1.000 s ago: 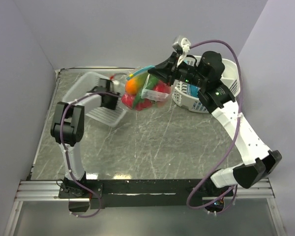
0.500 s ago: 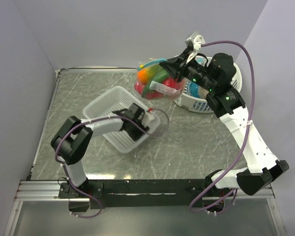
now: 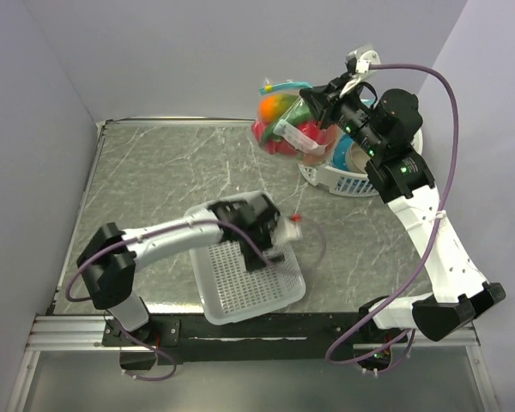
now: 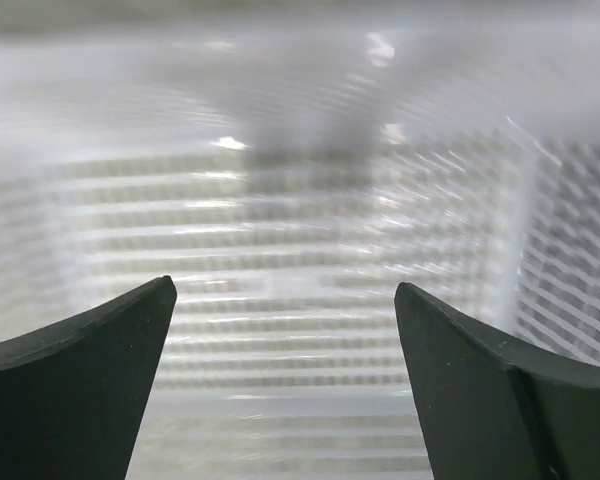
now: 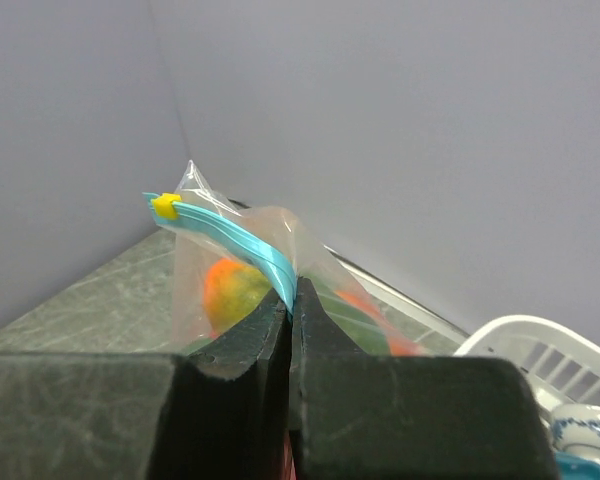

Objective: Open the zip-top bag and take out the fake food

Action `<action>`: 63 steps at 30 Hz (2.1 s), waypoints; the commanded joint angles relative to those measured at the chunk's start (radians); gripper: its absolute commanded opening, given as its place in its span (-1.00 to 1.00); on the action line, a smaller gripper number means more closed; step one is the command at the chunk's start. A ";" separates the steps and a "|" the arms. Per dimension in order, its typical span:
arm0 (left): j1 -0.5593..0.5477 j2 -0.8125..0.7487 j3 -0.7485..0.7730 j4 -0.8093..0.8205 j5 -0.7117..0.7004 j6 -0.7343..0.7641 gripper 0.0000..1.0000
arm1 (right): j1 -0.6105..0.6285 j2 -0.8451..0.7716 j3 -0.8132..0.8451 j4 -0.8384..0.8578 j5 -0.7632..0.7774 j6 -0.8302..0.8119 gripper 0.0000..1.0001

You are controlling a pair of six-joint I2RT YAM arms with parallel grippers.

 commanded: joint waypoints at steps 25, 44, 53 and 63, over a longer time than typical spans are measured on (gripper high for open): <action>1.074 -0.255 -0.145 -0.088 0.318 0.179 0.90 | 0.126 0.094 -0.239 0.190 -0.423 0.228 -1.00; 0.752 -0.128 -0.281 0.157 0.236 -0.008 0.90 | 0.118 0.387 -0.300 0.228 -0.147 0.258 -1.00; 0.609 -0.080 -0.181 0.173 0.313 -0.111 0.88 | 0.097 0.306 -0.240 0.148 -0.163 0.195 -1.00; 0.944 -0.229 -0.005 0.029 0.255 -0.002 0.99 | 0.100 0.212 -0.142 0.064 -0.197 0.198 -1.00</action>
